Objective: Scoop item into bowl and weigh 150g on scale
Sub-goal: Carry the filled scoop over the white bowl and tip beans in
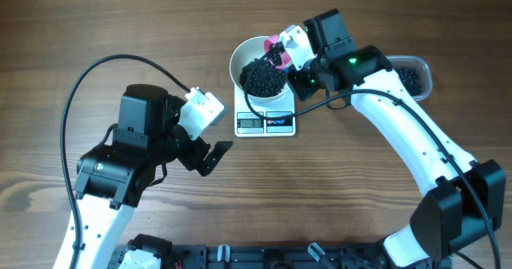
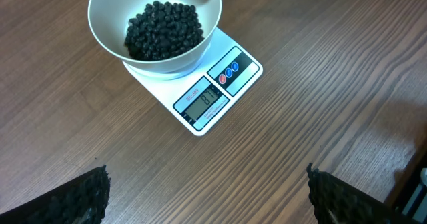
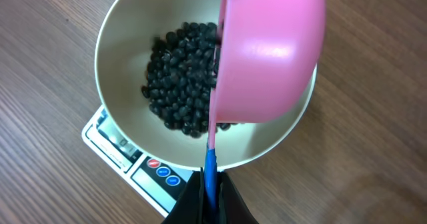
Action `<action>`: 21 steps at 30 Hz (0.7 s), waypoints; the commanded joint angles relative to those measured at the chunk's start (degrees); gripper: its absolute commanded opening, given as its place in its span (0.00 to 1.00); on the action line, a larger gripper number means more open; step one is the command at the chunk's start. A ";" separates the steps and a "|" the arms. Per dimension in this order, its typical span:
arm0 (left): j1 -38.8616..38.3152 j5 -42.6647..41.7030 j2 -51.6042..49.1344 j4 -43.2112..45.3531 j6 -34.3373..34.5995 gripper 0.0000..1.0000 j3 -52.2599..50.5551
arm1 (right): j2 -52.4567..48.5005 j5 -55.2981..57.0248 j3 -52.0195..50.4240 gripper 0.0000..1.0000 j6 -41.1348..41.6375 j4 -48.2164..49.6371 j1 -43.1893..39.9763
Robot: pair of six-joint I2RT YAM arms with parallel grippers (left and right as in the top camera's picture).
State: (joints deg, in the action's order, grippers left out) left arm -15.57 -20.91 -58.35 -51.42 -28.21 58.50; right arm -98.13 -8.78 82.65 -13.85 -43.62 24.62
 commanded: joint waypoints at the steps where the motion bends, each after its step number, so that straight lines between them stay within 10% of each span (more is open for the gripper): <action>1: 0.44 -0.50 -0.17 0.09 0.33 1.00 1.31 | 0.94 1.70 1.07 0.04 -1.14 0.26 0.17; 21: 0.42 -0.50 -0.17 0.09 0.33 1.00 1.31 | -0.02 13.05 1.07 0.04 -16.15 5.44 3.54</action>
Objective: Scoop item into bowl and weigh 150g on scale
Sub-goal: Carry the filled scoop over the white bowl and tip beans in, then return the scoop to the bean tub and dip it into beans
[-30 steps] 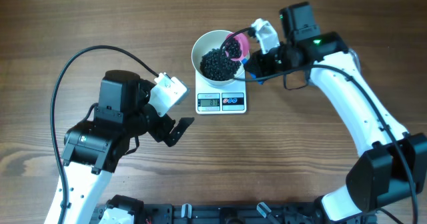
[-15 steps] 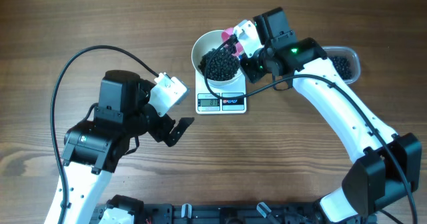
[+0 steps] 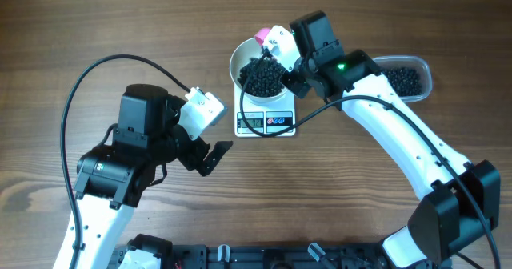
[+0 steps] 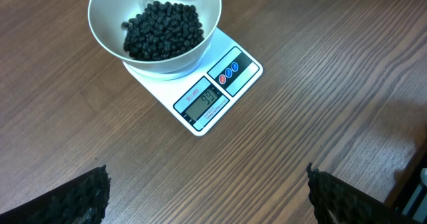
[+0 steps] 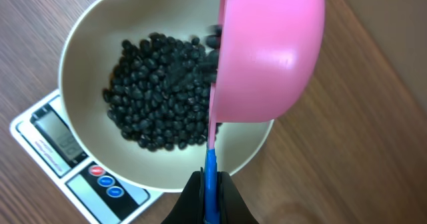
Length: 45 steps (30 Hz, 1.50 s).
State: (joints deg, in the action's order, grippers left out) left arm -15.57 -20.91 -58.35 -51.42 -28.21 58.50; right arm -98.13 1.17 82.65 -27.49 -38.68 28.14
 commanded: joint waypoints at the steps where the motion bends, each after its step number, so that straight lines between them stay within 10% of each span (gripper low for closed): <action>1: 0.42 -0.50 -0.17 0.09 0.33 1.00 1.31 | -0.02 3.06 1.07 0.04 -2.05 0.81 0.02; 16: 0.42 -0.50 -0.17 0.09 0.33 1.00 1.31 | 0.83 2.91 1.90 0.04 7.80 1.90 -1.44; 26: 0.44 -0.50 -0.17 0.09 0.33 1.00 1.31 | 15.19 -9.77 3.82 0.04 21.16 -21.77 -27.47; 45: 0.42 -0.50 -0.17 0.11 0.33 1.00 1.31 | -9.25 4.07 3.76 0.04 16.92 -24.98 -38.62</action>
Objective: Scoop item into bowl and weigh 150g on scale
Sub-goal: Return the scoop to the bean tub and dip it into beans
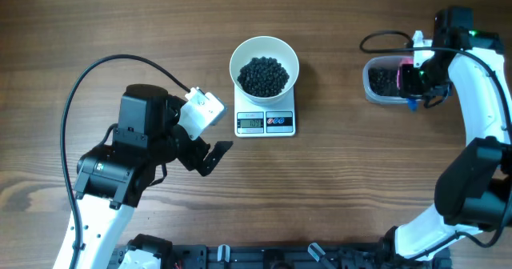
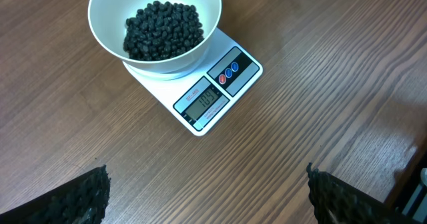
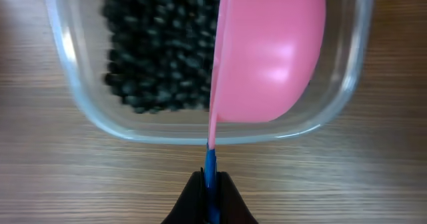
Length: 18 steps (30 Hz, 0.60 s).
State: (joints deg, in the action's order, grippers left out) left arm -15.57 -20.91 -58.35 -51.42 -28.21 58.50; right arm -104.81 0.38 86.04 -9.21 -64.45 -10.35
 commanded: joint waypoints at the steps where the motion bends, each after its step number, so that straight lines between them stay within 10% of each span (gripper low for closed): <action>1: 0.42 -0.50 -0.17 0.11 0.33 1.00 1.31 | -2.91 5.49 0.37 0.04 -1.31 1.27 -0.13; 18: 0.44 -0.50 -0.17 0.09 0.33 1.00 1.31 | -6.10 6.14 0.39 0.04 -4.35 2.73 2.27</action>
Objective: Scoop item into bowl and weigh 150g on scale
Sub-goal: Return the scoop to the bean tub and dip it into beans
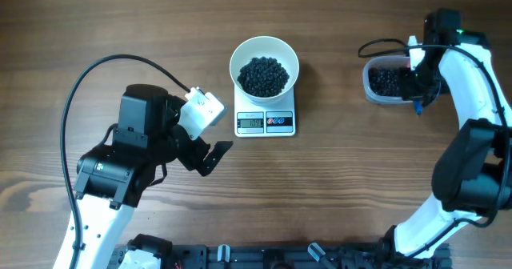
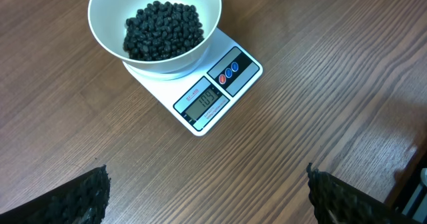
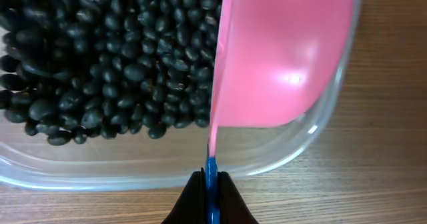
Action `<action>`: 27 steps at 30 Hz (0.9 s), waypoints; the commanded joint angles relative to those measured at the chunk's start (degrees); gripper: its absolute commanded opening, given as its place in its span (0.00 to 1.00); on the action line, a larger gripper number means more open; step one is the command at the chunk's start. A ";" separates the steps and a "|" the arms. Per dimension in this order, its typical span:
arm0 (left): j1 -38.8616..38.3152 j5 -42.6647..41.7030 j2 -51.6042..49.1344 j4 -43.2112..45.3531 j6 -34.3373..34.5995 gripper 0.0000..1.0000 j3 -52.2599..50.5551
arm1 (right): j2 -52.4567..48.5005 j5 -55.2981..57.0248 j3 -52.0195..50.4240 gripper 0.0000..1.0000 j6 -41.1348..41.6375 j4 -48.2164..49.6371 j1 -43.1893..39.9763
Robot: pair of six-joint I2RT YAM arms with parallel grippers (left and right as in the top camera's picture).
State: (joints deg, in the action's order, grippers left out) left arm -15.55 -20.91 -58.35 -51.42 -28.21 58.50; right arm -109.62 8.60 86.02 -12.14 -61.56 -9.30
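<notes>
A white bowl (image 1: 264, 65) of black beans (image 2: 163, 31) stands on a small white scale (image 1: 266, 122), whose display (image 2: 207, 99) shows digits. At the right, a clear plastic tub (image 1: 387, 83) holds more black beans (image 3: 100, 71). My right gripper (image 3: 211, 184) is shut on the blue handle of a pink scoop (image 3: 280, 57), whose cup is down inside the tub beside the beans. My left gripper (image 2: 207, 197) hangs open over bare wood in front of the scale, nothing between its fingers (image 2: 83, 197).
A black cable (image 1: 104, 69) loops from the left arm across the wooden table (image 1: 360, 181). The left arm's body (image 1: 132, 153) sits left of the scale. The tub is near the table's right edge.
The right gripper has dropped closer to the tub, so the pink scoop now sits lower among the beans. The left arm, bowl and scale are unchanged.
The right gripper first held the pink scoop tipped over the bowl on the scale, with beans falling in and the reading rising between those two moments. Then the scoop was over the tub at the right, and now it is down inside it.
</notes>
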 commanded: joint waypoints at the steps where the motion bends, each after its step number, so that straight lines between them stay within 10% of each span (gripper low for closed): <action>1: 0.39 -0.50 -0.17 0.09 0.33 1.00 1.31 | -1.29 -3.69 0.42 0.04 -1.42 -0.17 2.03; 27: 0.39 -0.50 -0.17 0.09 0.33 1.00 1.31 | -1.29 -25.53 0.42 0.04 -1.20 3.30 6.67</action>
State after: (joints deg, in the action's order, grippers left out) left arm -15.55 -20.91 -58.35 -51.42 -28.21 58.50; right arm -109.67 -7.77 85.86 -11.77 -60.55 -3.68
